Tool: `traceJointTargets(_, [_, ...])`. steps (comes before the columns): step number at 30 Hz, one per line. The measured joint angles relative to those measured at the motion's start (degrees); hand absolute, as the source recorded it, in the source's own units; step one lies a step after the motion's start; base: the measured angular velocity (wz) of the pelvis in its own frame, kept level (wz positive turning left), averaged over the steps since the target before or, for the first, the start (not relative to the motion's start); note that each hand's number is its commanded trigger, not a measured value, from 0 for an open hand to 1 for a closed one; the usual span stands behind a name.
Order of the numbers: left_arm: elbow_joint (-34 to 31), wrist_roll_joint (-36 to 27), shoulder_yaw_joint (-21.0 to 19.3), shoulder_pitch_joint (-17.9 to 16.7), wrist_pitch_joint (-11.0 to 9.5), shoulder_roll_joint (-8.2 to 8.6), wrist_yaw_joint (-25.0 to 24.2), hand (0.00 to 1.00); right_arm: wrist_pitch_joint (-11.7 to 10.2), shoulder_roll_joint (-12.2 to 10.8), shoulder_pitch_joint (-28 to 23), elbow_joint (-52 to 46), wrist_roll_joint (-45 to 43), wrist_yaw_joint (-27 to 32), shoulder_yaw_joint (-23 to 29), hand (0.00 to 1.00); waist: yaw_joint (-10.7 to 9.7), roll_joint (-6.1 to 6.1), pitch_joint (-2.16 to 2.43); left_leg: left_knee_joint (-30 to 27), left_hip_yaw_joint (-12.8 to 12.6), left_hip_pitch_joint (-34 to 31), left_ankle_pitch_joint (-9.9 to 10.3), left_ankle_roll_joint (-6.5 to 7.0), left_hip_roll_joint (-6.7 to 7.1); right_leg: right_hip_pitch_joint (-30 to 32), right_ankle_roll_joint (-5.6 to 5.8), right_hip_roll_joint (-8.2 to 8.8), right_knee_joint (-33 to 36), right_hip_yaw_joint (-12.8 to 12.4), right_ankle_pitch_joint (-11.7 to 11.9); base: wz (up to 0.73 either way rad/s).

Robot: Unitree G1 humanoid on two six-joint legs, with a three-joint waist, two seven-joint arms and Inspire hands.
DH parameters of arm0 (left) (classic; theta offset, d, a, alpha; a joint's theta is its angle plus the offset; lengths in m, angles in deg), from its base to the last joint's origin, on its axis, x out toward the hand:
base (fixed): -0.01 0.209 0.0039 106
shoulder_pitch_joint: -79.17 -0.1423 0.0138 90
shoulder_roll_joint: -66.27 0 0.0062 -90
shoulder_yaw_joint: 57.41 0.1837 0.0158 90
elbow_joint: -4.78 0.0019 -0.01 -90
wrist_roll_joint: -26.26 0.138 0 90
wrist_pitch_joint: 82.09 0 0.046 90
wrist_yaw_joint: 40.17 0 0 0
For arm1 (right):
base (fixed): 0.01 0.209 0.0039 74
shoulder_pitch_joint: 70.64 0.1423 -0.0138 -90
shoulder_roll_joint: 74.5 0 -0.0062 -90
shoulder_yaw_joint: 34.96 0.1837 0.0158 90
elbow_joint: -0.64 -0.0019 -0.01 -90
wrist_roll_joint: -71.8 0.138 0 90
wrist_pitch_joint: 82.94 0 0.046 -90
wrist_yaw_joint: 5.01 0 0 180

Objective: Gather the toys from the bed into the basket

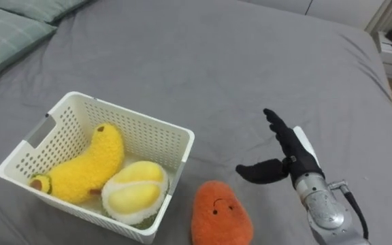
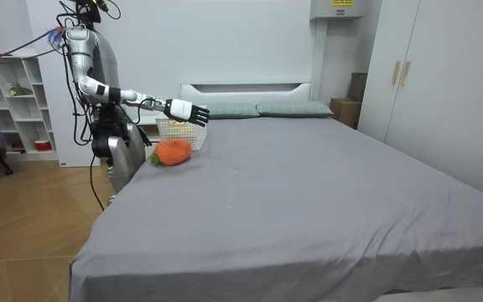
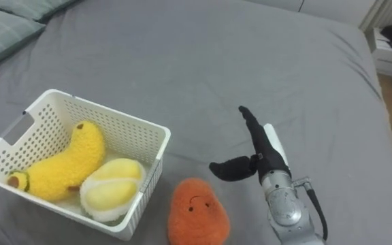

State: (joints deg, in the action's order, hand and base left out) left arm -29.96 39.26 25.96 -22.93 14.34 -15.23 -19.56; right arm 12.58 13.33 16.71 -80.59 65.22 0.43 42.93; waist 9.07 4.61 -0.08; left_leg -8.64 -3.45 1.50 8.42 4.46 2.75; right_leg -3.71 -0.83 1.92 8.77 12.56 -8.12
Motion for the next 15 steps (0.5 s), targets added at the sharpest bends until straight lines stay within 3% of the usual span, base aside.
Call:
traceJointTargets(5, [-0.01, -0.04, -0.03, -0.17, 0.03, 0.21, -0.07, 0.0, 0.04, -0.2, -1.79, 1.83, 0.02, -1.46, -0.01, 0.0, -0.06, -0.26, 0.23, -0.02, -0.01, 0.15, 0.09, 0.09, 0.0, -0.07, 0.0, 0.02, -0.02, -0.01, 0.0, 0.0])
traceJointTargets(15, [-0.03, -0.01, 0.05, -0.23, -0.12, 0.21, 0.11, 0.0, 0.76, -0.51, -3.49, 7.07, -1.76, -5.92, -0.77, 0.0, -0.69, -0.52, 0.17, 0.02, 0.02, 0.07, 0.48, 0.01, 0.01, -0.15, 0.01, -0.14, -0.08, -0.84, 0.0, -0.01])
